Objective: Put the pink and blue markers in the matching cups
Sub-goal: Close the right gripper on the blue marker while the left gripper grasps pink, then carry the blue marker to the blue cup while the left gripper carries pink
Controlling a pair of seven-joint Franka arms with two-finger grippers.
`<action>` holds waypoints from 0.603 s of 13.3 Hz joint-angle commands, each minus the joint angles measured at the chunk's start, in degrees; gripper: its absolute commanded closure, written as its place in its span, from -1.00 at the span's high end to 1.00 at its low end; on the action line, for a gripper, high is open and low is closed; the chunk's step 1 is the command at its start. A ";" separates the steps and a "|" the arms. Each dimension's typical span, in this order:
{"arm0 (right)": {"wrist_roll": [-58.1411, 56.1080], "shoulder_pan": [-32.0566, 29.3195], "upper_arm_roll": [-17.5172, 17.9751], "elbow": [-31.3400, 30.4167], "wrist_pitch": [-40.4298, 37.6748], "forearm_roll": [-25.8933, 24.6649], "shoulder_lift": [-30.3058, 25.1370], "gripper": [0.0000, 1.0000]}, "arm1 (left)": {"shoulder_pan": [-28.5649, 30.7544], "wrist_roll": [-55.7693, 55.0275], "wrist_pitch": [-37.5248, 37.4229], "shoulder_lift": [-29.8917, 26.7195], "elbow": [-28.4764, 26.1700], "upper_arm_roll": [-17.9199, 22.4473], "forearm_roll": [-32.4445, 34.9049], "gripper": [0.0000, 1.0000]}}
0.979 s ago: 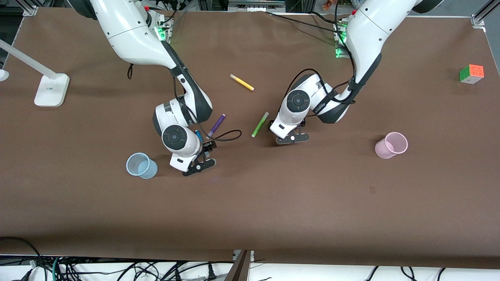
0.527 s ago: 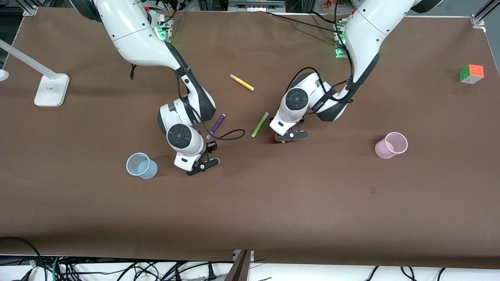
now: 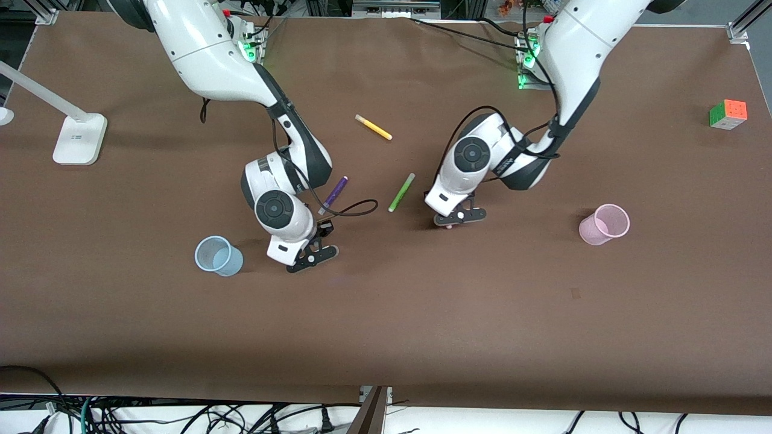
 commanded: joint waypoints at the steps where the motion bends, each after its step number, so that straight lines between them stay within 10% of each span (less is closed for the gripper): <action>1: -9.23 -3.81 -0.01 -0.85 -3.35 0.53 -5.54 -0.85 | 4.94 6.67 -13.35 -6.78 3.41 -2.91 -4.69 -1.00; 4: -21.62 -4.26 -2.28 -0.85 -6.96 0.88 -9.49 -0.85 | 13.47 20.98 -29.37 -10.91 10.36 -4.59 -11.47 -1.00; 8: -42.61 -8.03 -3.26 -0.85 -10.29 6.57 -13.37 -0.85 | 21.92 48.13 -33.01 -12.42 10.73 -4.33 -11.76 -1.00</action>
